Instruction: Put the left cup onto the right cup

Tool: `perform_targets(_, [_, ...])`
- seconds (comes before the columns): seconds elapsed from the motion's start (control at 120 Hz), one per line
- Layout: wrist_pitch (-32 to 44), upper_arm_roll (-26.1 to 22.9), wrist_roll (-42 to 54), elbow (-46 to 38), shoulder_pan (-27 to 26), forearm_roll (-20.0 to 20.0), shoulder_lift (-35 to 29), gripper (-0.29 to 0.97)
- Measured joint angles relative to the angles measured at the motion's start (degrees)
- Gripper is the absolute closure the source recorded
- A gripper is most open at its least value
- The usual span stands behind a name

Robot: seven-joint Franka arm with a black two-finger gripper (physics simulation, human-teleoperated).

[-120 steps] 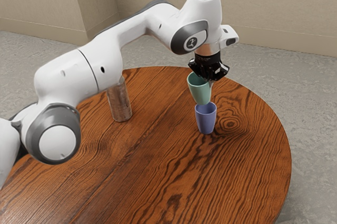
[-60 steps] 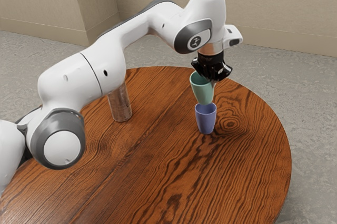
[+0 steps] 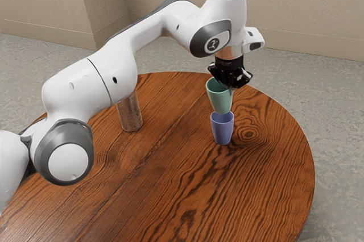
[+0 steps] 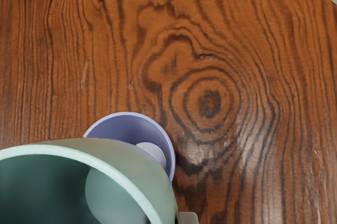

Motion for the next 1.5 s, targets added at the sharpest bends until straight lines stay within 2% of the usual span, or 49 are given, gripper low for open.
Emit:
perform_targets(0.883, [2.80,-0.47,0.04,-0.40,-0.64,1.33,0.34,0.79])
perform_targets(1.5, [5.66,-0.38,-0.36,-0.89,-0.63,3.68,1.47,0.79])
